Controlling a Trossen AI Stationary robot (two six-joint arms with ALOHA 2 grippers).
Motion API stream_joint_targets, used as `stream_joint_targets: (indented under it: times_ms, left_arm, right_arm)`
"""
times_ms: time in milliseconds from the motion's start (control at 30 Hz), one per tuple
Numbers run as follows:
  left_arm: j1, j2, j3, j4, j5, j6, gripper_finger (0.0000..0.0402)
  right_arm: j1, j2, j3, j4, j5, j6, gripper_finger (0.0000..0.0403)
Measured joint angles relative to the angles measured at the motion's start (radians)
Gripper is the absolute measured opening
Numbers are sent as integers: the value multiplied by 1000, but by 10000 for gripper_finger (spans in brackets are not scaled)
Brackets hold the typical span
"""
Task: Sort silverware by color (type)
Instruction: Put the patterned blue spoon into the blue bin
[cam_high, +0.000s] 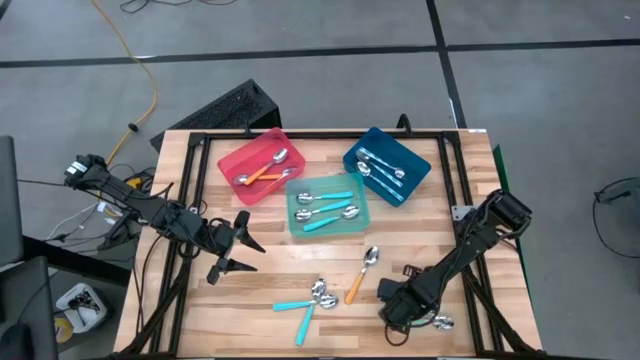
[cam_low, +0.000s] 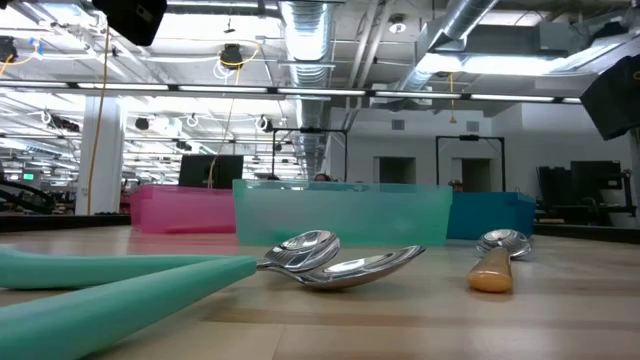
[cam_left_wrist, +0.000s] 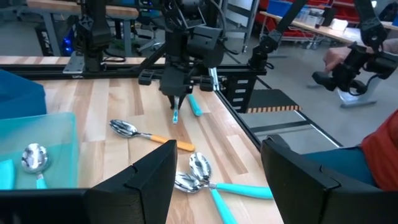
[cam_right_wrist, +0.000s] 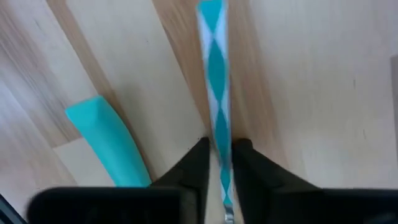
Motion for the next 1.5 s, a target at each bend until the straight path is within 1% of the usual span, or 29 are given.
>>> stream_joint_targets:
  times_ms: [100, 167, 333, 567, 633, 733, 800, 967, 1167, 1233, 1400, 1500]
  left_arm:
    - [0, 0, 0, -4, -18, 8, 218]
    - [0, 0, 0, -7, -19, 8, 218]
    - [0, 0, 0, -6, -19, 8, 218]
    - [0, 0, 0, 49, -19, 12, 218]
    - [0, -1, 0, 56, -19, 27, 218]
    - [0, -1, 0, 66, -20, 44, 218]
    - [0, -1, 0, 66, -37, 49, 218]
    - [0, -9, 0, 61, -102, 38, 218]
    - [33, -56, 0, 60, -86, 30, 218]
    - [69, -75, 0, 58, -56, 12, 218]
    - [237, -80, 0, 45, 158, -31, 218]
    - [348, -71, 0, 25, 253, -41, 218]
  right_arm:
    - [-10, 0, -1, -4, -6, -9, 51]
    - [-11, 0, -1, -6, -8, -20, 37]
    - [-11, 1, 0, -5, 8, -24, 37]
    - [-8, 1, 39, -16, 74, -34, 37]
    - [-8, 0, 46, -18, 96, -39, 37]
    - [-11, 1, 61, -17, 162, -42, 37]
    - [-13, 1, 65, -17, 188, -42, 37]
    - [-16, 0, 67, -11, 187, -34, 40]
    - [-8, -2, 67, -9, 187, -7, 41]
    - [-9, -2, 67, -7, 187, -4, 42]
    - [-14, -3, 68, -4, 186, -5, 42]
    - [-18, -3, 69, 0, 186, 9, 43]
